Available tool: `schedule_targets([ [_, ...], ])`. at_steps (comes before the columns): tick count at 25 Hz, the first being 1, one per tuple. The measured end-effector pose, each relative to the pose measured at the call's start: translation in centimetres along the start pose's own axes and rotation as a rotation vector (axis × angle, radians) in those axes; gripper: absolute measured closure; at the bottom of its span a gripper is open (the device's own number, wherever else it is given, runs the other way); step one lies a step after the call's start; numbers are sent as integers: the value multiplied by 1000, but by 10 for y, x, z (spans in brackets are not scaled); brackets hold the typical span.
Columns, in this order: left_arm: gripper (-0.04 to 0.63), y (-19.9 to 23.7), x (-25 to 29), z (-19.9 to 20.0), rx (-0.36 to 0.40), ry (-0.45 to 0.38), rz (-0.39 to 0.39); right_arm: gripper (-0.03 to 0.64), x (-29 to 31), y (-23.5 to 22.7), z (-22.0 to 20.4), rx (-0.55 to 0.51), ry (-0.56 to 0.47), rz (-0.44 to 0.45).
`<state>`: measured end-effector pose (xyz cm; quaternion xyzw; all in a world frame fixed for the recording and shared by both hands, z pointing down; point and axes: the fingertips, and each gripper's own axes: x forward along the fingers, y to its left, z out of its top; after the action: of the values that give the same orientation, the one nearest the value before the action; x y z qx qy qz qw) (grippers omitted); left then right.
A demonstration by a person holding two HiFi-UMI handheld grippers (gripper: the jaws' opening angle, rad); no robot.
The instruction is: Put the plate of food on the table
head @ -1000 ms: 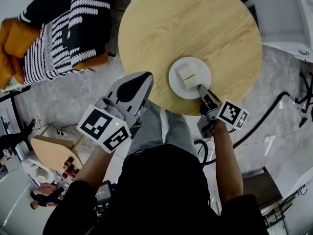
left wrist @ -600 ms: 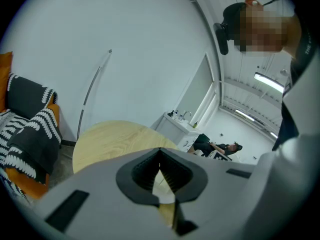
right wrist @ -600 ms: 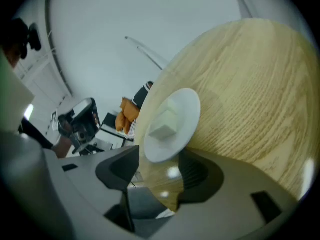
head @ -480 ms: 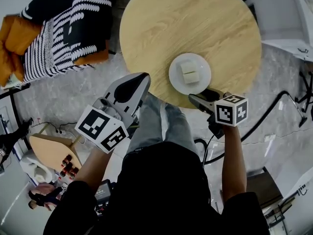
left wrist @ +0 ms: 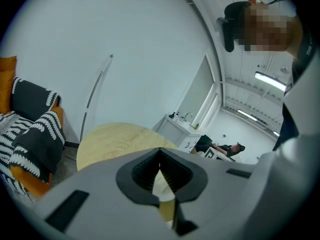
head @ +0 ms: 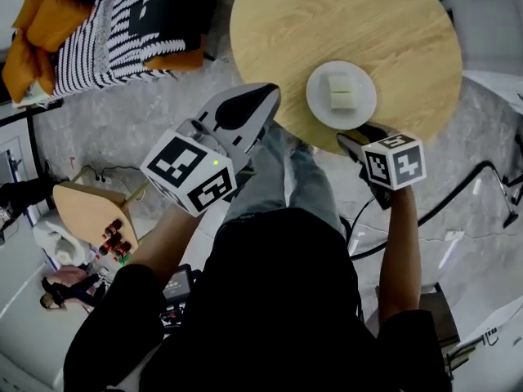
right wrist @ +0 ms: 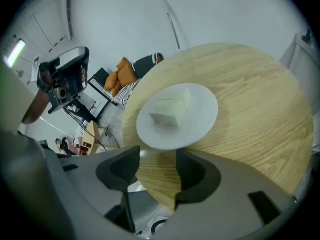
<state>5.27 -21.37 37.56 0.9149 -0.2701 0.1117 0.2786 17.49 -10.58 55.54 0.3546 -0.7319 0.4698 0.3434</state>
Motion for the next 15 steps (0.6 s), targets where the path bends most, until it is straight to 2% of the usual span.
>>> schedule_targets([
  [6,589,-5,-7,1,11,-3,0,382,6,8,-3,-36,18,-46],
  [15,589,-11,-8,4,22,-1,-2,416,2,-1,-11,-15,25,-86],
])
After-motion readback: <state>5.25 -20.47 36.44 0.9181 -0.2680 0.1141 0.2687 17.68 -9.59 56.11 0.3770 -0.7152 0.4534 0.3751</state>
